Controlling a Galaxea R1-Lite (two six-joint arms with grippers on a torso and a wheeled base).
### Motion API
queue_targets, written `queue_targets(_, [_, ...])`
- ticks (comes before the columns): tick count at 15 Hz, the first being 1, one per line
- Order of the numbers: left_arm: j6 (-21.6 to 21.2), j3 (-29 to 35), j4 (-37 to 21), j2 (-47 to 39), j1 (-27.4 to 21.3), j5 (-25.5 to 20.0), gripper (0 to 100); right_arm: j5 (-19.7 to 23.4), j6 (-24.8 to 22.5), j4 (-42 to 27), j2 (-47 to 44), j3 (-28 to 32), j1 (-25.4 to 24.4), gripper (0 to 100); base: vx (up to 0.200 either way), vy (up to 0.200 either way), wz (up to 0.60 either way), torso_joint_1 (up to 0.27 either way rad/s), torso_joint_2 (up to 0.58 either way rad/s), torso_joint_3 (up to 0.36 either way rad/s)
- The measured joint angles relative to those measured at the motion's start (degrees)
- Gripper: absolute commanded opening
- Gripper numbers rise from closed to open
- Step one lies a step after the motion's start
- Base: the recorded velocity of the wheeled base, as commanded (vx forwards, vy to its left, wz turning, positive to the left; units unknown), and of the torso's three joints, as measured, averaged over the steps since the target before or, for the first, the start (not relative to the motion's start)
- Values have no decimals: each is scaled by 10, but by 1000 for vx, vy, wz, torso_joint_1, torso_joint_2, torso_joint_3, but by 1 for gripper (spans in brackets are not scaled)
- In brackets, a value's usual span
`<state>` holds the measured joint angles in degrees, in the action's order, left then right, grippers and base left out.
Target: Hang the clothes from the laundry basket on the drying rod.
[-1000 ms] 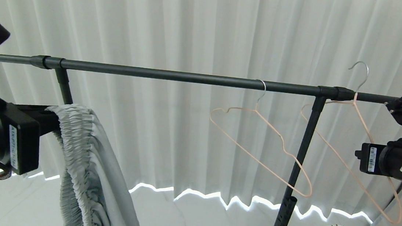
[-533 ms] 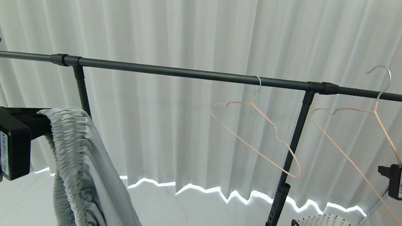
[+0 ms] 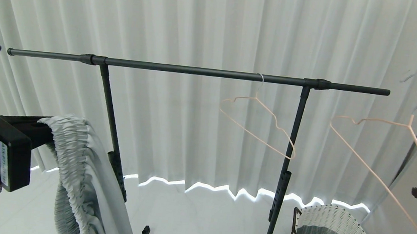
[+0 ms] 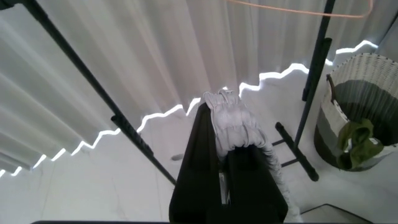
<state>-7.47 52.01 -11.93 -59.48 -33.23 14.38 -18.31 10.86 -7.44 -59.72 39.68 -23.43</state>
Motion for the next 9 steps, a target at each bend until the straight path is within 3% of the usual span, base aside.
queue_targets(4, [-1, -2, 1, 2, 5, 0, 0, 5, -2, 1, 22, -1, -1, 0, 0, 0, 0, 0, 0, 0])
queue_targets(9, [-1, -2, 0, -1, 6, 0, 0, 8, -5, 2, 48, -1, -20, 0, 0, 200, 0, 2, 2, 1])
